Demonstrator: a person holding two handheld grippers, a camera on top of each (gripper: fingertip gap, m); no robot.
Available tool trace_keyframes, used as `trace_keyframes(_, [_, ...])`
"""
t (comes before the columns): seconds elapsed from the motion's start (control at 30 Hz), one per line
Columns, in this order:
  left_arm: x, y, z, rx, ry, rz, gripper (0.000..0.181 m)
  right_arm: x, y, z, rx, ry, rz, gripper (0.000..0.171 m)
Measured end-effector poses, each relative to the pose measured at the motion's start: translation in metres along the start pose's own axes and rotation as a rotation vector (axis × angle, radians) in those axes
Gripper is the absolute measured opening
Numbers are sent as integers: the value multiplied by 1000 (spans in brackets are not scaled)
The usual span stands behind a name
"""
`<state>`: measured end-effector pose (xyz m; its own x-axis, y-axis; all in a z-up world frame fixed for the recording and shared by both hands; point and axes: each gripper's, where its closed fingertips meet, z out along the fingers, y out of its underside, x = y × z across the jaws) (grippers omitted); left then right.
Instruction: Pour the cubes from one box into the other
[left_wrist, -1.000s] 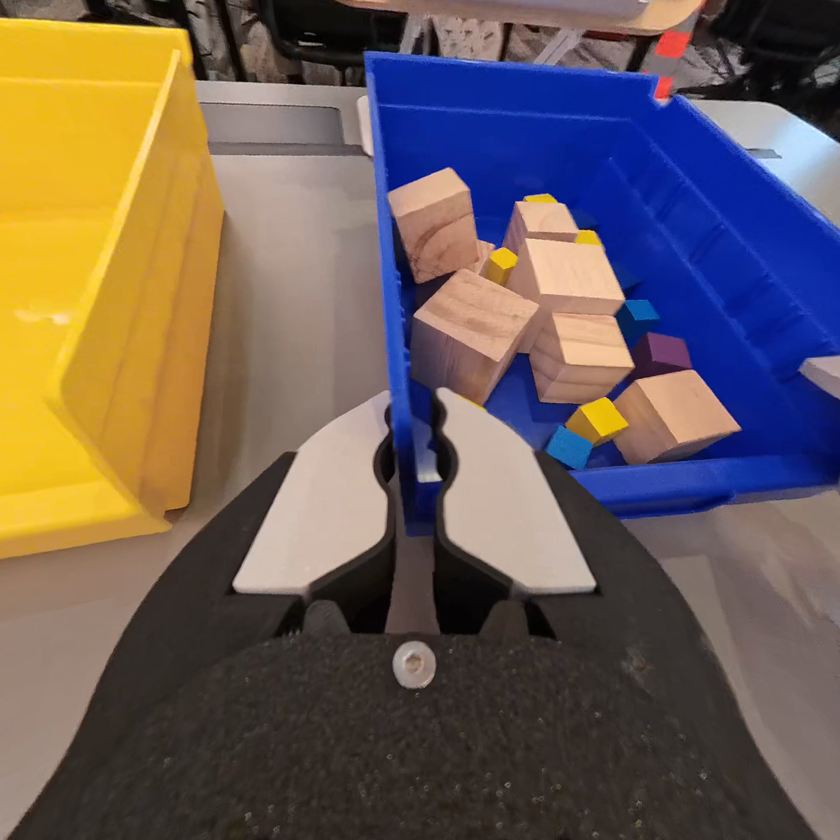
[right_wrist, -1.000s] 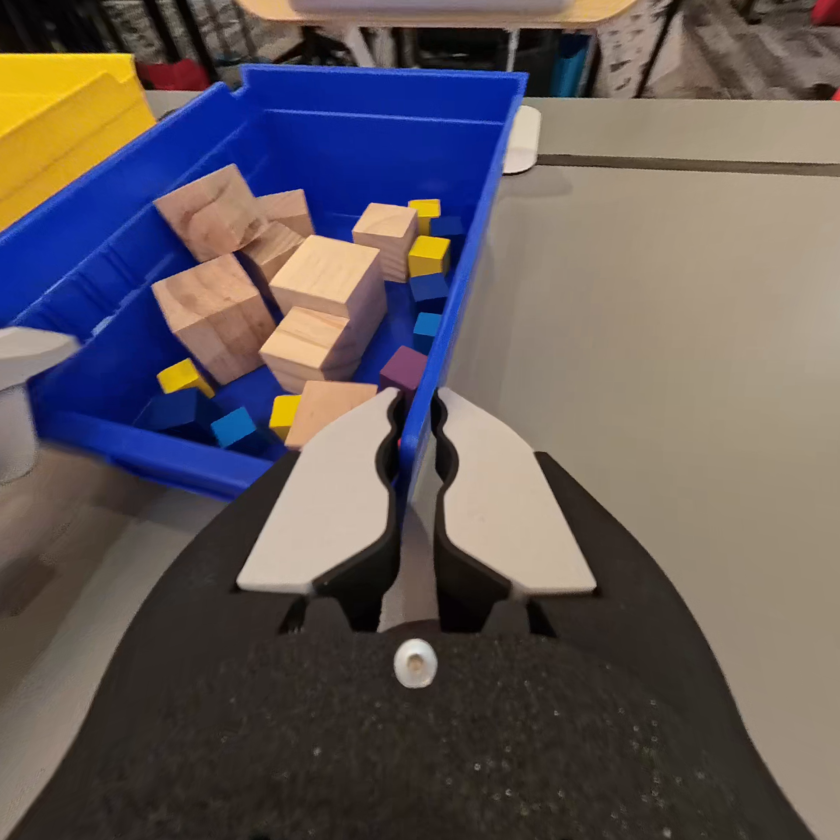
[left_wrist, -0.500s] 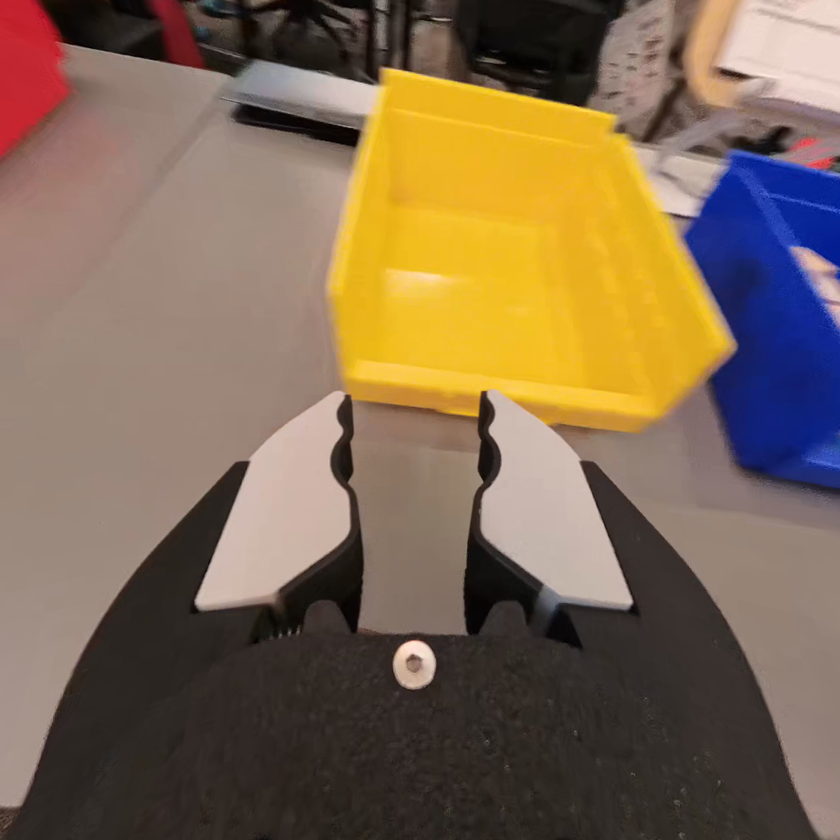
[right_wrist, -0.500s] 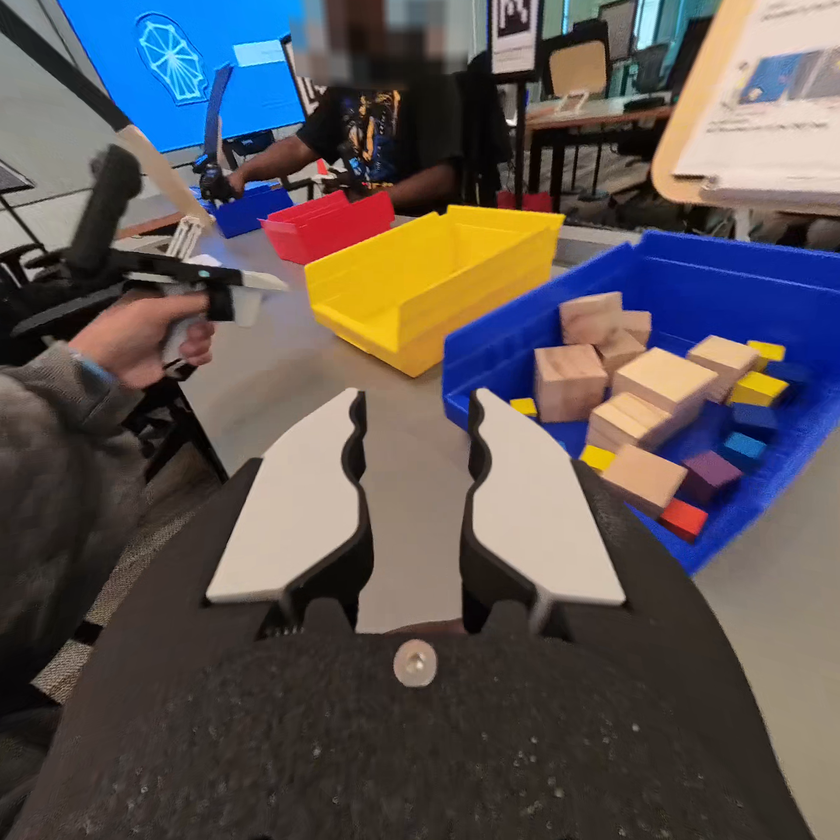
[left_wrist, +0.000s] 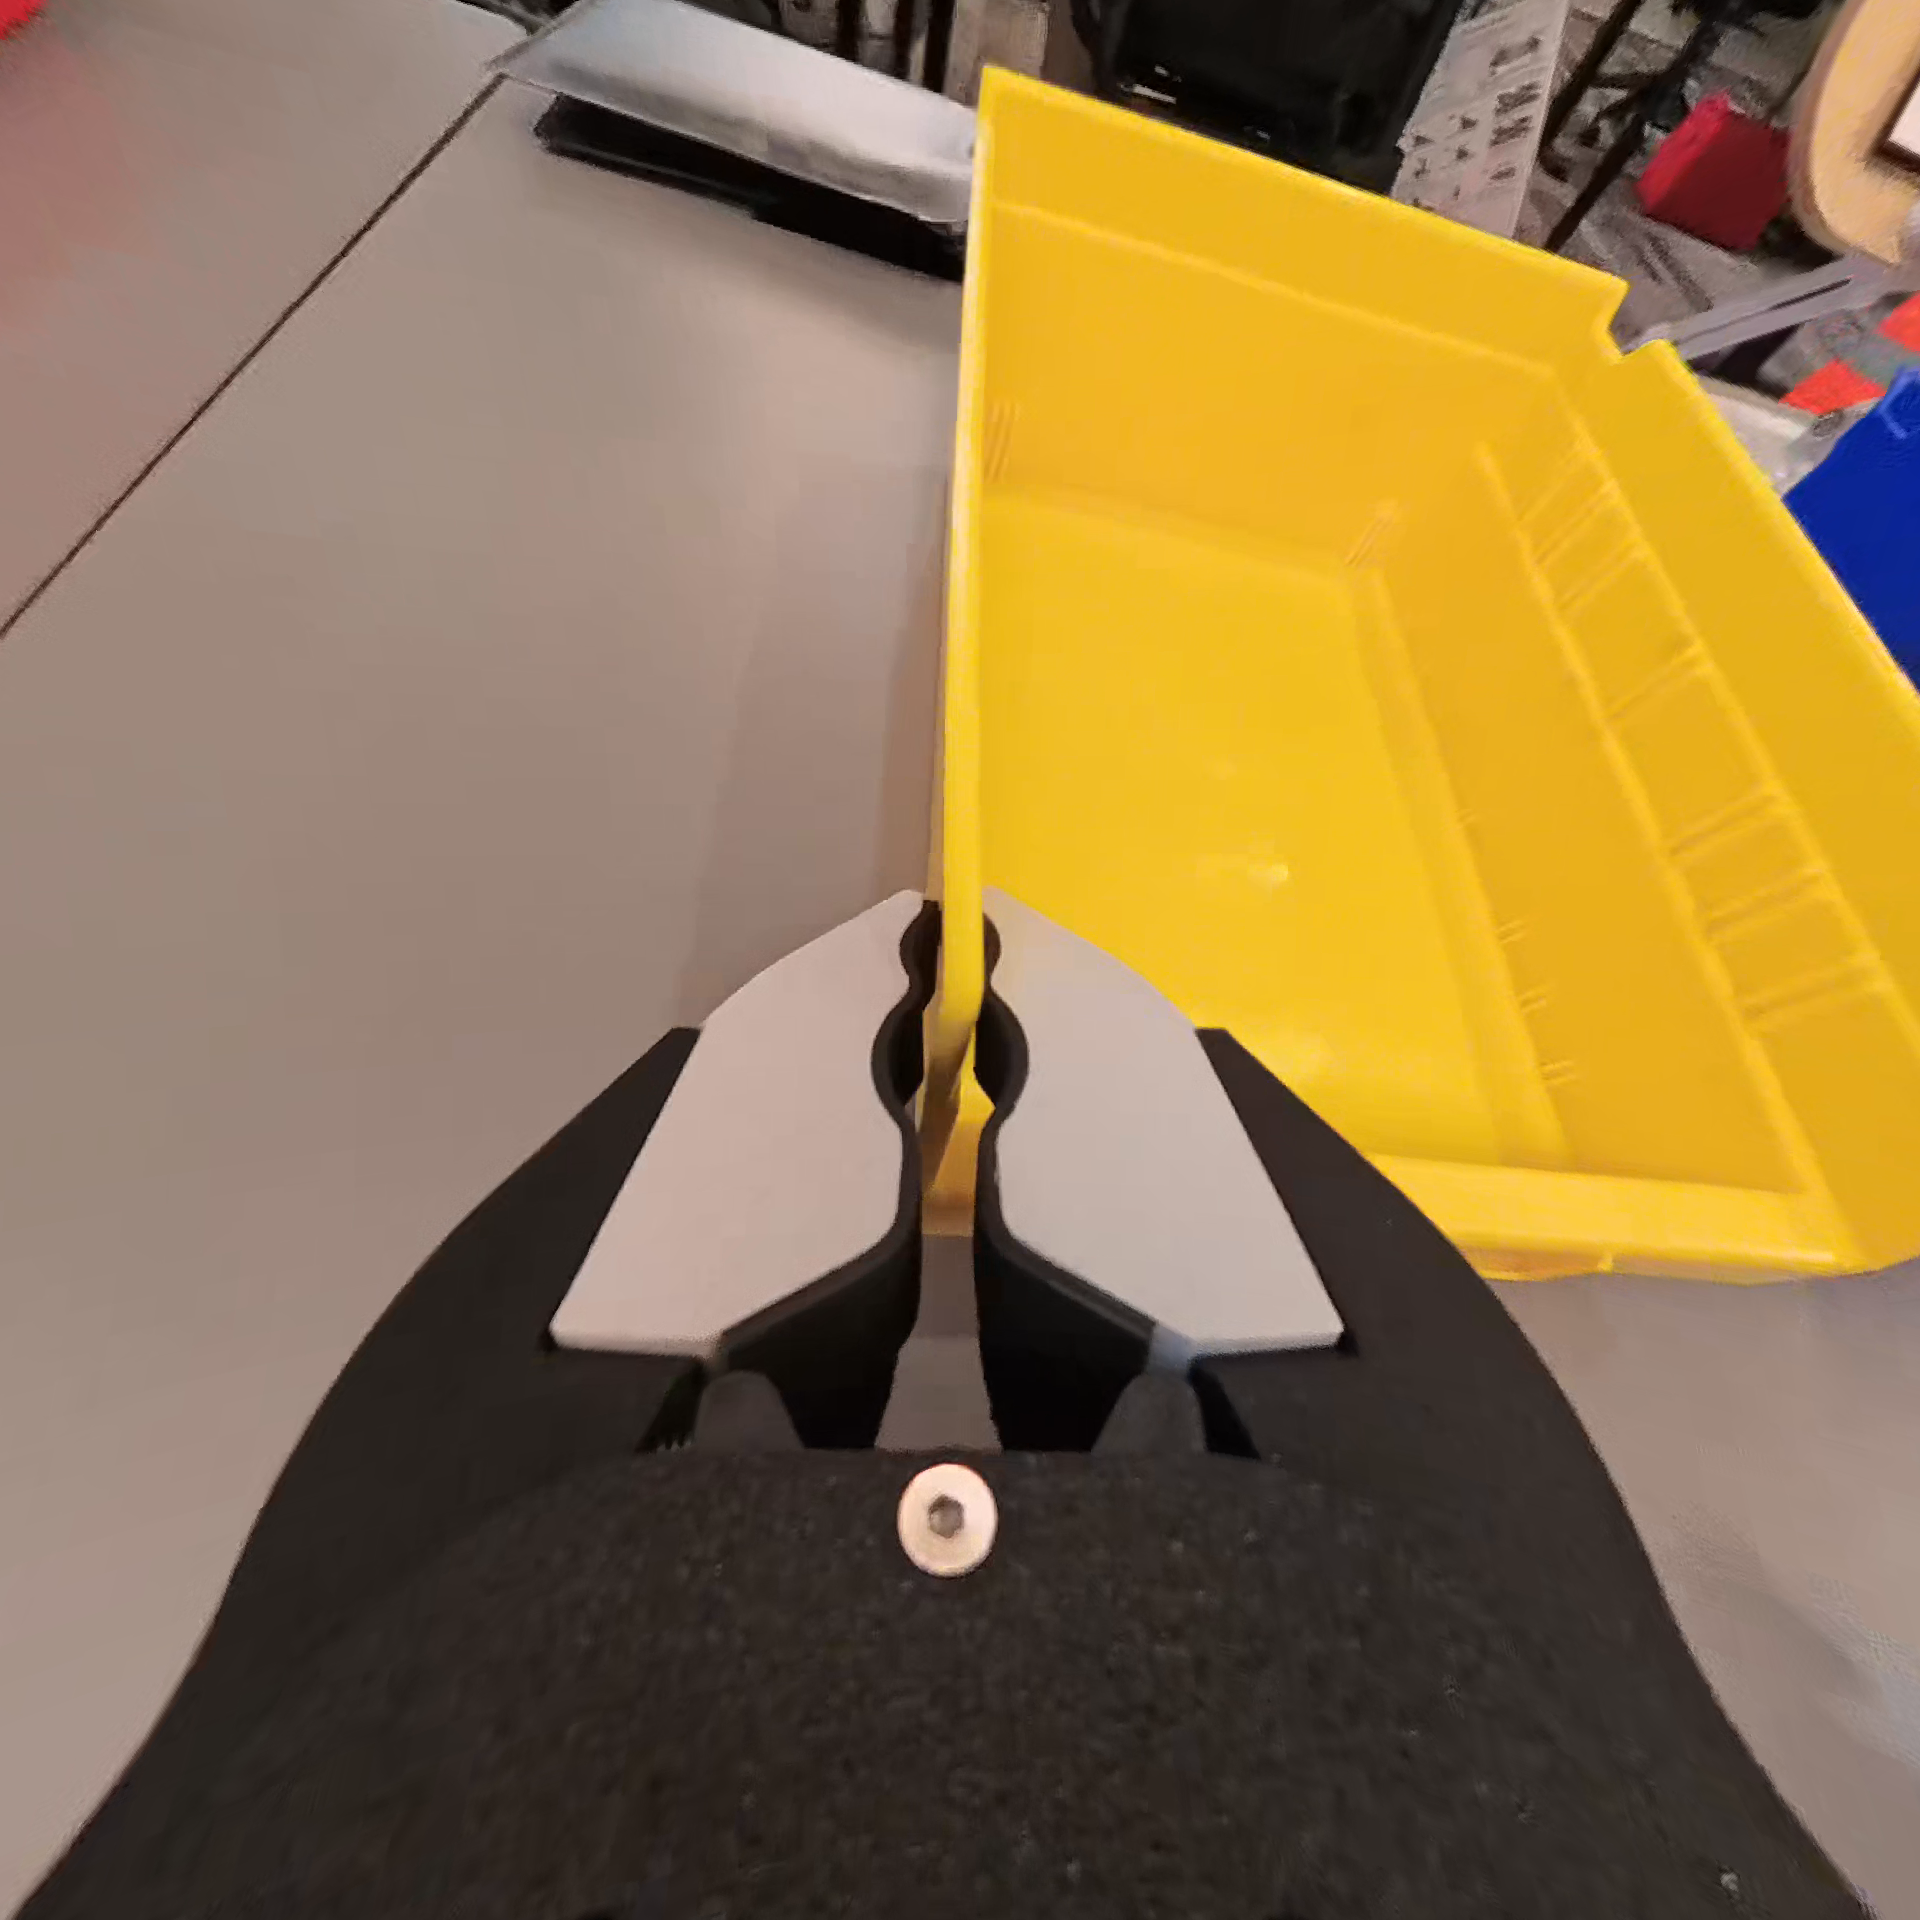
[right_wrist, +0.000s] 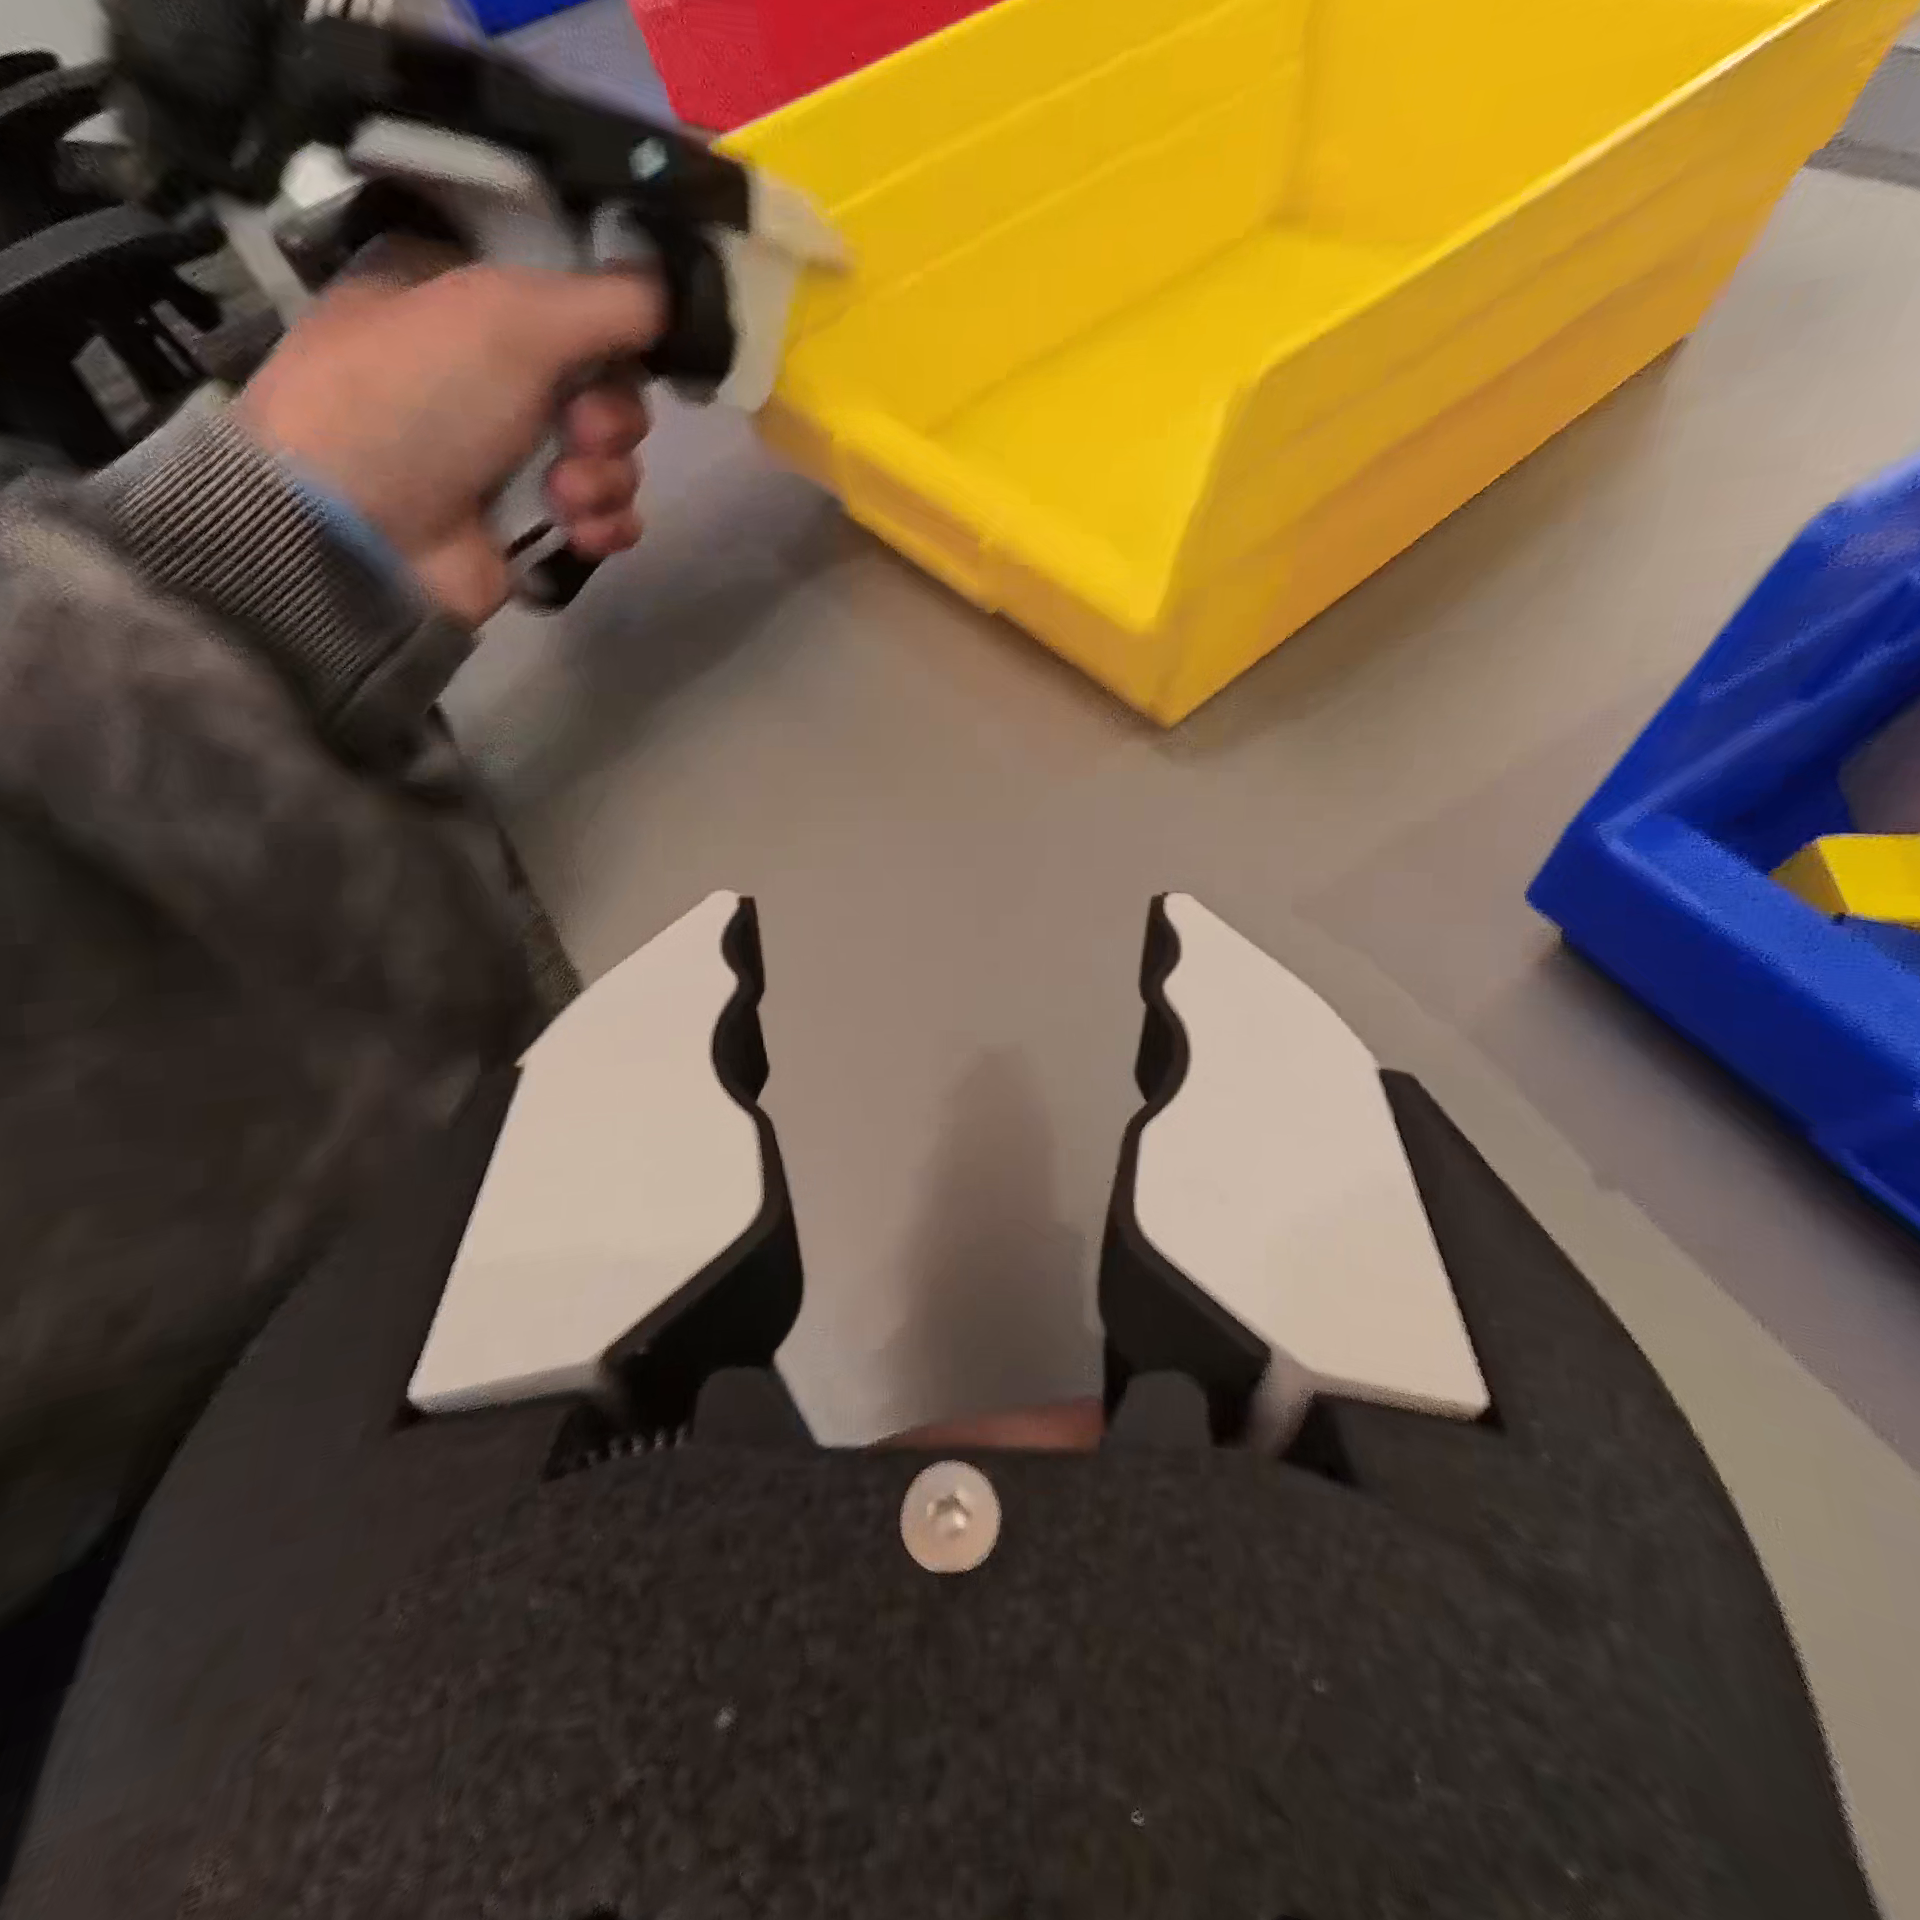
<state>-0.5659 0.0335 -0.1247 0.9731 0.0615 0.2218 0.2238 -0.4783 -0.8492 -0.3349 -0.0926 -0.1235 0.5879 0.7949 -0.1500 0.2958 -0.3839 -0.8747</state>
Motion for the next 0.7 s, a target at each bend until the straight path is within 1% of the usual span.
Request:
trace_keyframes(0.1, [3,21,-36,16,-12,-8,4,19,-18,21,22,99,42,71])
trace_keyframes(0.17, [4,35,-61,20,-33,-16,4,23,-25,34,23,152,48,73])
trace_keyframes(0.23, [6,47,-82,35,-46,-55,4,22,-23,50,-6,214,45,71])
trace_keyframes(0.3, [11,58,-99,49,-73,-35,4,5,-12,67,-84,180,75,66])
trace_keyframes(0.33, [14,63,-106,50,-94,-19,4,2,-9,69,-102,202,92,75])
trace_keyframes(0.37, [15,67,-113,44,-129,4,4,3,-11,66,-101,229,120,66])
trace_keyframes(0.4, [16,70,-121,37,-163,31,4,7,-14,59,-90,259,162,45])
trace_keyframes(0.43, [19,71,-130,45,-179,56,4,18,-17,50,-68,307,185,15])
trace_keyframes(0.47, [27,69,-140,68,-172,67,6,24,-23,44,-35,315,161,5])
trace_keyframes(0.5, [38,67,-149,94,-163,71,10,27,-22,39,-42,319,163,4])
trace_keyframes(0.57, [56,57,-167,162,-221,121,9,28,-34,20,8,336,144,3])
trace_keyframes(0.63, [79,33,-184,269,-221,160,7,29,-62,-16,119,370,92,3])
trace_keyframes(0.7, [108,2,-199,375,-196,190,5,32,-95,-65,233,440,-6,4])
